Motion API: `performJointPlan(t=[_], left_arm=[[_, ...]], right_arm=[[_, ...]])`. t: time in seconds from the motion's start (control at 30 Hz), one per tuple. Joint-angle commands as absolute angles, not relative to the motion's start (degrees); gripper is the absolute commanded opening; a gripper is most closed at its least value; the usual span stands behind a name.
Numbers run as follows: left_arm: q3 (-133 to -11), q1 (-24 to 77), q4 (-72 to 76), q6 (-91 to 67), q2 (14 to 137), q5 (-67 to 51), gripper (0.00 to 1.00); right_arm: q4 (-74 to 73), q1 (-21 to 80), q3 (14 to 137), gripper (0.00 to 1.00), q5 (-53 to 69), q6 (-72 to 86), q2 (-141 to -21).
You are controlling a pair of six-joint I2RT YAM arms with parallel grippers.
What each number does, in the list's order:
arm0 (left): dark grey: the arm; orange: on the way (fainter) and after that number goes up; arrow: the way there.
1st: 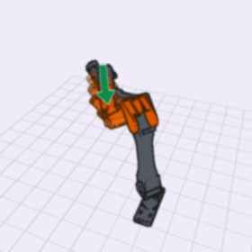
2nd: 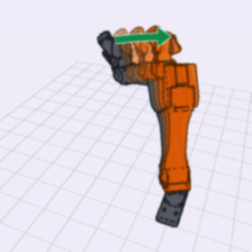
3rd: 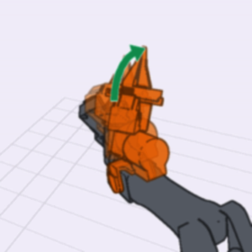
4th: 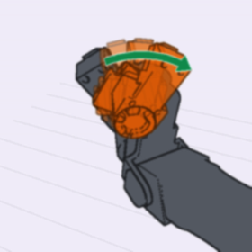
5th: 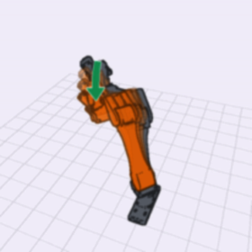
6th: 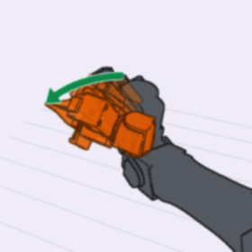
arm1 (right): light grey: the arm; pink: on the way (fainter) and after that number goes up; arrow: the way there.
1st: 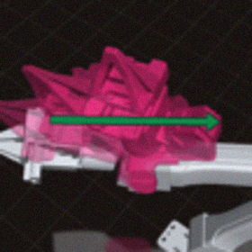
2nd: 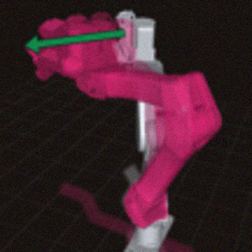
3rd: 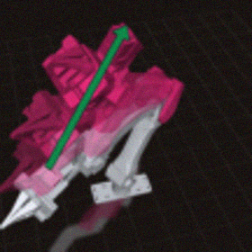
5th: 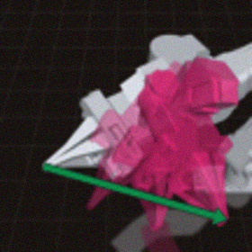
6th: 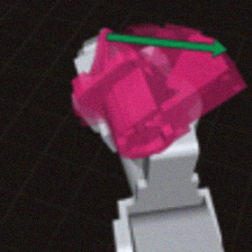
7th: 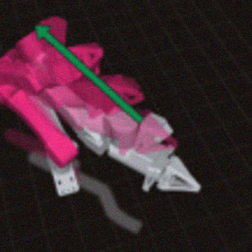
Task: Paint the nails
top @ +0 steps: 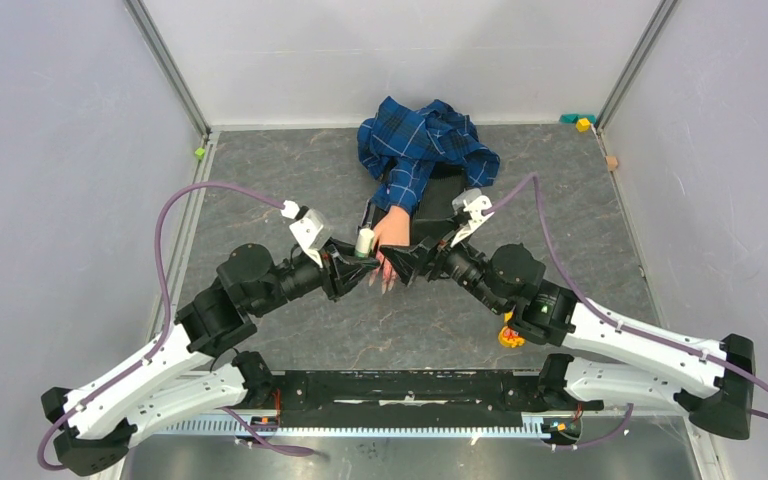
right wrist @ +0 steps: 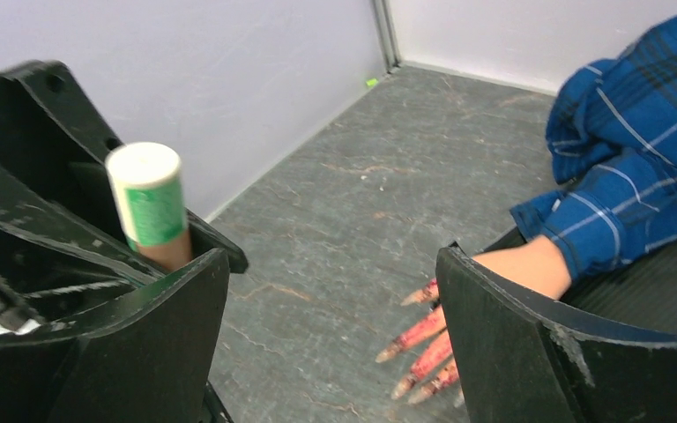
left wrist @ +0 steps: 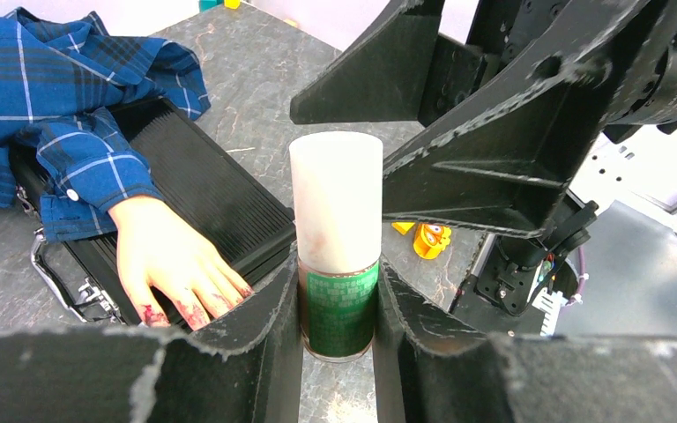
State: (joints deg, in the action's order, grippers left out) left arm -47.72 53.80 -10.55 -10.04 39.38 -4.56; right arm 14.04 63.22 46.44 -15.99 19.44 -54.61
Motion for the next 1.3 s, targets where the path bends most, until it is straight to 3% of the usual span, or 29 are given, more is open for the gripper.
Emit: performJointPlan(t=[0.0, 0.27, 0.7, 0.9, 1.27], left_arm=[[-48.6, 53.5, -7.7, -11.5, 38.5, -4.1, 0.02], [-48.7, 53.4, -8.8, -10.9, 39.2, -1.4, 0.02], [-49.4, 53.4, -11.5, -10.6, 42.9, 4.0, 0.02], [-49.4, 53.4, -11.6, -10.9, 43.1, 3.7, 0.02], [-49.3, 53.4, -11.5, -10.9, 42.5, 4.1, 0.02]], right_arm=[[11.8, 63.0, 45.6, 0.92, -19.3, 18.3, -52.8], [11.2, 63.1, 46.6, 0.92, -17.3, 19.5, -50.2], [23.6, 63.0, 50.4, 0.72, -0.6, 31.0, -56.3], [23.9, 63.0, 51.9, 0.58, -1.0, 33.4, -59.4], [21.5, 63.0, 52.0, 0.54, -4.3, 35.1, -60.1]])
